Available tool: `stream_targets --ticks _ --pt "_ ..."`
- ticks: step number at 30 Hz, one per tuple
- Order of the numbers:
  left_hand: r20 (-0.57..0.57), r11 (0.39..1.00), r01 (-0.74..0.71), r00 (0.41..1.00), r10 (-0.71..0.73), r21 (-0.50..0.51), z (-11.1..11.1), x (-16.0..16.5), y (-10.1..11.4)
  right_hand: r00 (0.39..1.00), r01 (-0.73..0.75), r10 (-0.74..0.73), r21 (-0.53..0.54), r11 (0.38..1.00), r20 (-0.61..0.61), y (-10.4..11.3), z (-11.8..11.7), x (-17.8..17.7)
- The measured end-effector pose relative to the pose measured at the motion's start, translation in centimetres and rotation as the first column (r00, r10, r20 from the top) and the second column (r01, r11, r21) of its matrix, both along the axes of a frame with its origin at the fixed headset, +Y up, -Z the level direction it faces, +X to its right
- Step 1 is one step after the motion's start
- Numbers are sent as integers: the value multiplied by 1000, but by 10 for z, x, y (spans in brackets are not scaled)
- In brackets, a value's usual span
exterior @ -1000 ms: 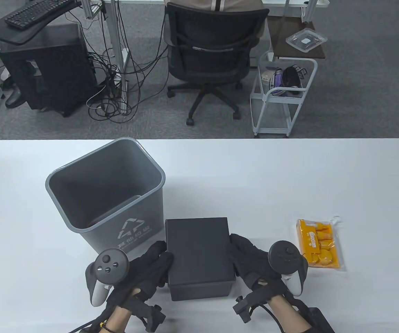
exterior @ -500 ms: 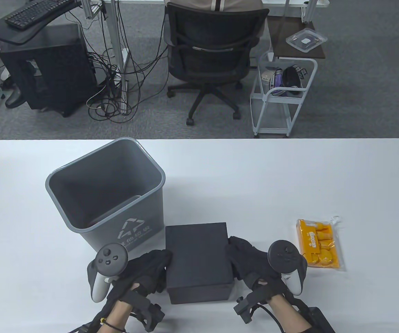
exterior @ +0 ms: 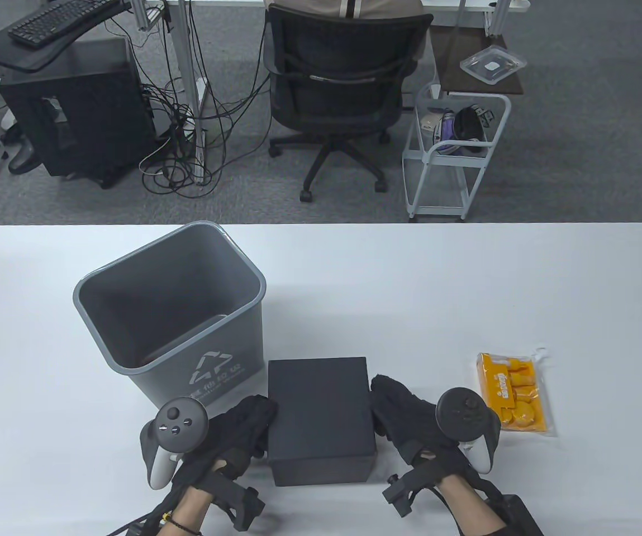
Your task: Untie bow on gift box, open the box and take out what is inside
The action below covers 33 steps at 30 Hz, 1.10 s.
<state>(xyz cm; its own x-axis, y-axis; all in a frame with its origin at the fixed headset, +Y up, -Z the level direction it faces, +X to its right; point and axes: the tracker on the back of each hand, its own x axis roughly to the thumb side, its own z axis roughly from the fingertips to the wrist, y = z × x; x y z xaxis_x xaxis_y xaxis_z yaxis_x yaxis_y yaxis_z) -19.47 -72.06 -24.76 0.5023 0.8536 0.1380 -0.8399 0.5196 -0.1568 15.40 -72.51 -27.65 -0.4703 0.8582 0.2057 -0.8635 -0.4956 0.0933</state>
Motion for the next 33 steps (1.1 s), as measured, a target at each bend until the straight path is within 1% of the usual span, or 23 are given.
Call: stream_targets --ticks 2,3,4,5,6,7,9,13,15,17,19,21,25,29,33 --pt "11 993 84 996 -85 81 -1 -2 3 996 -80 78 77 994 30 4 -1 6" --pt "-15 982 152 988 -151 114 0 -4 4 989 -146 140 118 982 52 6 -2 9" --pt "-31 957 234 972 -232 173 0 -4 6 976 -217 208 162 963 71 7 -2 12" --pt "-29 938 278 960 -279 205 0 -4 8 965 -259 247 189 947 83 8 -3 13" --pt "-31 910 342 938 -345 233 0 -4 8 946 -323 308 232 918 98 9 -3 13" --pt "-15 891 375 923 -384 255 0 -3 7 926 -378 360 255 890 114 9 -3 13" --pt "-13 884 394 915 -404 253 -1 -4 3 902 -431 415 261 864 116 8 -4 12" --pt "72 874 421 891 -449 244 -5 -4 -6 879 -475 470 250 844 84 2 -6 9" --pt "87 865 439 878 -470 241 -6 -4 -8 857 -511 509 241 825 72 -3 -7 8" --pt "101 864 458 869 -485 211 -7 -4 -11 841 -537 537 224 813 63 -7 -9 8" --pt "112 856 483 855 -507 184 -8 -3 -12 830 -554 556 207 807 53 -10 -10 7" --pt "119 841 506 839 -532 191 -9 -2 -14 814 -576 580 186 796 36 -13 -12 6" --pt "121 834 520 830 -545 185 -10 -1 -17 796 -598 605 150 787 1 -18 -14 6" --pt "129 806 563 799 -587 185 -11 1 -20 768 -631 637 99 770 -66 -26 -17 5" --pt "150 815 558 802 -578 156 -12 1 -23 767 -632 637 84 771 -75 -28 -17 6"
